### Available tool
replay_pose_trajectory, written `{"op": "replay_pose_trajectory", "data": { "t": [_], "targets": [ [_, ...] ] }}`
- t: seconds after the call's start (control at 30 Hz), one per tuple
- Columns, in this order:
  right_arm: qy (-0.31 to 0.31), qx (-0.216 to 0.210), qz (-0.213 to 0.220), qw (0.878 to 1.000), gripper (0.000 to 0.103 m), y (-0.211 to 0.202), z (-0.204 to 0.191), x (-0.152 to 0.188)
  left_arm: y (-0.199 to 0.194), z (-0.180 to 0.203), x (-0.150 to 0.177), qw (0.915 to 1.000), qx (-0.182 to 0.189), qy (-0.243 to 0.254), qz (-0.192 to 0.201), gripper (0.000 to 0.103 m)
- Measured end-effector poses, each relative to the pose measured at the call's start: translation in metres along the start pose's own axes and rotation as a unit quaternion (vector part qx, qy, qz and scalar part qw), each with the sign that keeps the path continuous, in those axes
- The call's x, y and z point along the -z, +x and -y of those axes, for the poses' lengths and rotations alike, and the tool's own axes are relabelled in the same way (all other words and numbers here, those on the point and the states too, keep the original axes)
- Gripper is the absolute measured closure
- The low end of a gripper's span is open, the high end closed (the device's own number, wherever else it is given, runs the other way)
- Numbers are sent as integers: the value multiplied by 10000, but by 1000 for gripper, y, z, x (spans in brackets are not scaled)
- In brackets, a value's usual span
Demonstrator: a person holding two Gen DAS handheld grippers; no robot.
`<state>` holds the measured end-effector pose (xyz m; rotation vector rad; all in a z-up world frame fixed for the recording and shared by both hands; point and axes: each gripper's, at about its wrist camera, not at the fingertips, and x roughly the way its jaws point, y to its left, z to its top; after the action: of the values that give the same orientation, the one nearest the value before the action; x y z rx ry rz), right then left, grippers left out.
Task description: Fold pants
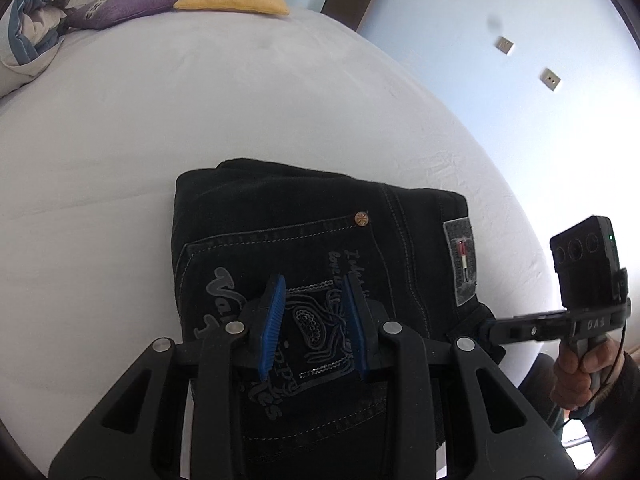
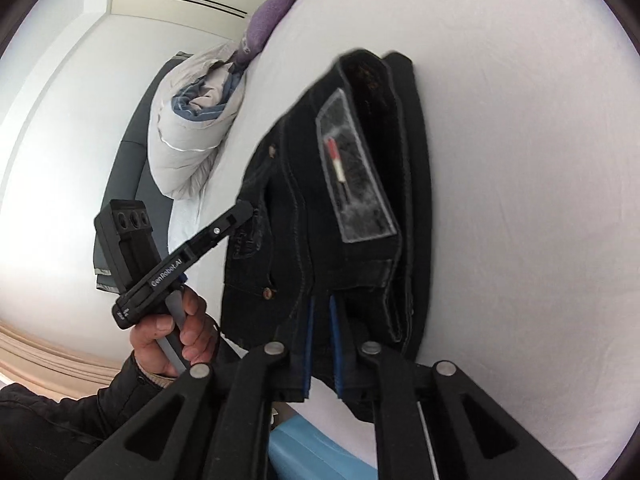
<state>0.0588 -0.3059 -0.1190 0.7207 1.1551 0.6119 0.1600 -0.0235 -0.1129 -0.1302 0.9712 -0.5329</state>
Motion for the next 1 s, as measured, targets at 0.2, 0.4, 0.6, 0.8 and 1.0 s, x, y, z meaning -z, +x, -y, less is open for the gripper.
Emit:
{"op": "replay_pose_trajectory", "data": {
  "t": [0.2, 0.4, 0.6, 0.8, 1.0],
  "targets": [
    [-189, -830, 209, 9962, 61, 19, -15, -61, 11, -11, 8, 9996, 231, -14, -145, 75],
    [1005, -381, 273, 9938, 103, 45, 54, -92, -6, -17, 44, 9979, 601, -209, 115, 75],
    [972, -444, 534, 9928, 100, 30, 53, -79, -30, 0, 108, 9968, 793, 105, -18, 74],
    [379, -977, 572, 9929, 43, 10, 12, -62, -53, -8, 110, 9972, 736, 99, 54, 74],
    [574, -600, 189, 9964, 47, 20, 24, -32, -37, -26, 70, 9991, 254, -344, 31, 45]
  ]
}}
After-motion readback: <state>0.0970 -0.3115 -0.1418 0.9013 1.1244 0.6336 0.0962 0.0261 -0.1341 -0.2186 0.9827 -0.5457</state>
